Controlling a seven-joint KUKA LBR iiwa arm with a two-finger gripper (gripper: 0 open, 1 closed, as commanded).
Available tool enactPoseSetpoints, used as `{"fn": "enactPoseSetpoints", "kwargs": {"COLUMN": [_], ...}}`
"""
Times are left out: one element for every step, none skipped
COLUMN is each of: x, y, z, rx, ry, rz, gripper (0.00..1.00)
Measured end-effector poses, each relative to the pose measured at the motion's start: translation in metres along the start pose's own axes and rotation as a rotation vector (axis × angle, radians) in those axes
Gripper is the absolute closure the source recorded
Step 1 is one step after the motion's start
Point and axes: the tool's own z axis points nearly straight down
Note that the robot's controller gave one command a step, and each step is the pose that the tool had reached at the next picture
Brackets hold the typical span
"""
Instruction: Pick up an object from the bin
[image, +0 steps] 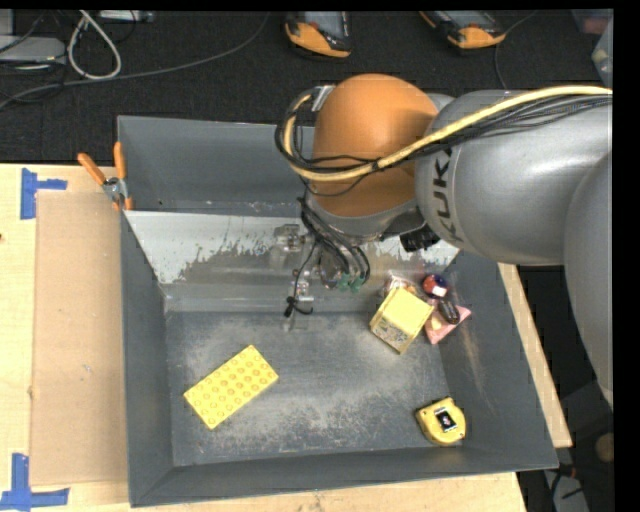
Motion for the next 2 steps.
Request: {"fn": "enactPoseSetpoints", "kwargs": {"x": [-0.001,0.013], "y": [-0.001,0.018], "z": [-0.002,0.05], "rx": [0.0,-0.001], "ry": [-0.004,-0.007], "rz": [0.003,-0.16], "gripper": [0.0,0.0]}}
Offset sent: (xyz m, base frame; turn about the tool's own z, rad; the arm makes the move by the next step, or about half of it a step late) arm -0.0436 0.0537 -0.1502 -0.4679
